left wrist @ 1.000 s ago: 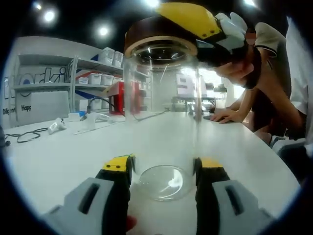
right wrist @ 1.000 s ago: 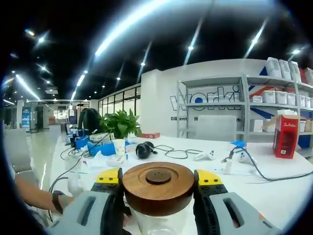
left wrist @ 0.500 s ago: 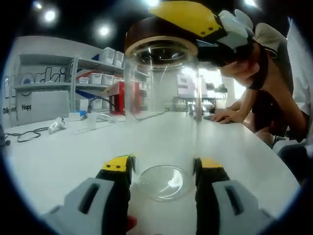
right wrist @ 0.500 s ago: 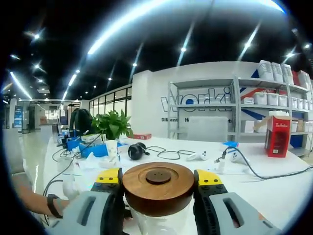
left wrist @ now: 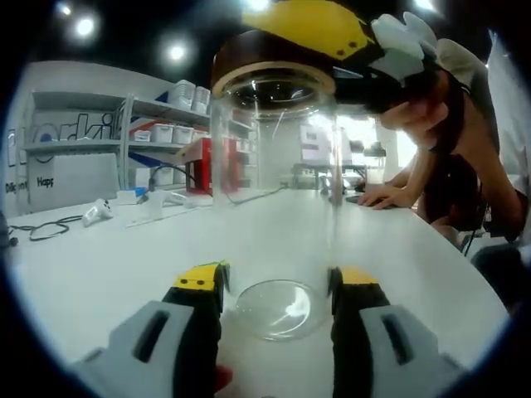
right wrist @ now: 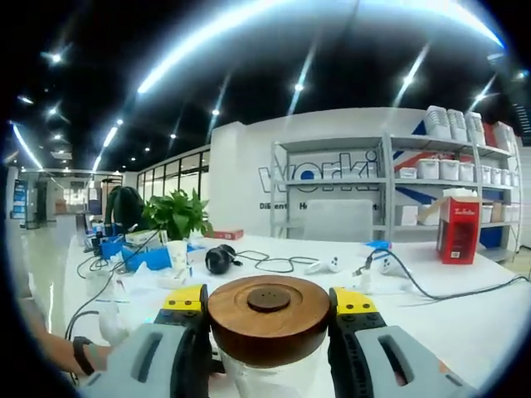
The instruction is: Clamp the coffee can twist off the lid put the lid on the table pick up the lid cover the can tighten the lid
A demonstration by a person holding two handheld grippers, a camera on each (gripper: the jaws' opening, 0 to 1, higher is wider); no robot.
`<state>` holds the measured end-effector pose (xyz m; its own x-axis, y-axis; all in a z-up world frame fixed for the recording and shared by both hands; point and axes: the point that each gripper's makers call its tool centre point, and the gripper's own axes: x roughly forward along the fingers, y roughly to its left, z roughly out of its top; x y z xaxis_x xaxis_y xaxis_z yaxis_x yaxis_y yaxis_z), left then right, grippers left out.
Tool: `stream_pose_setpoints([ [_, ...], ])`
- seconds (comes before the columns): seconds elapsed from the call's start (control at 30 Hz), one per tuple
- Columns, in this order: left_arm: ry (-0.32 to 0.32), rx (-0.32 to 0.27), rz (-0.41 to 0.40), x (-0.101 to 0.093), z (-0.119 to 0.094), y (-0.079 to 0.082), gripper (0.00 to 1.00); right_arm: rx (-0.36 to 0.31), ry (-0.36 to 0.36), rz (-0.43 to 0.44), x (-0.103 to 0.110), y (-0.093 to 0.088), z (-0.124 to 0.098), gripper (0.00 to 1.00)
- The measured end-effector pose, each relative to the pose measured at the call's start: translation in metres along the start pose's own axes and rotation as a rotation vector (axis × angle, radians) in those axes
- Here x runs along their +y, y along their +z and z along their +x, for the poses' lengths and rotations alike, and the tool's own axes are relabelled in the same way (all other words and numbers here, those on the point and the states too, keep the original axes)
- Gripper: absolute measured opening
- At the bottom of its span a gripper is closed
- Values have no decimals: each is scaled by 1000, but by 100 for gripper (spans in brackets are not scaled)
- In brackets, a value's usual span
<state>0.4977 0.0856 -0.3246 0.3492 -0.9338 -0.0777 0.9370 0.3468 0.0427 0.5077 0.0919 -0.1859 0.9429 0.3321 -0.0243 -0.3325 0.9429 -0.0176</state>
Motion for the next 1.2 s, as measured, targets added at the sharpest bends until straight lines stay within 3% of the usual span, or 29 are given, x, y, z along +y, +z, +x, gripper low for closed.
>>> stream_pose_setpoints([
  [0.4,0,0,-1,-1,0,0,42,0,-80,0,-3,0,-1,52],
  [0.9,2,-1,-4,1,0,0,42,-10,-131,-5,-4,0,-1,52],
  [1.1,4,-3,0,2,0,0,42,12,-61,-9,-3,-1,1,52],
  [1.2,3,-4,0,1,0,0,42,31,23,-94,1,-3,1,52],
])
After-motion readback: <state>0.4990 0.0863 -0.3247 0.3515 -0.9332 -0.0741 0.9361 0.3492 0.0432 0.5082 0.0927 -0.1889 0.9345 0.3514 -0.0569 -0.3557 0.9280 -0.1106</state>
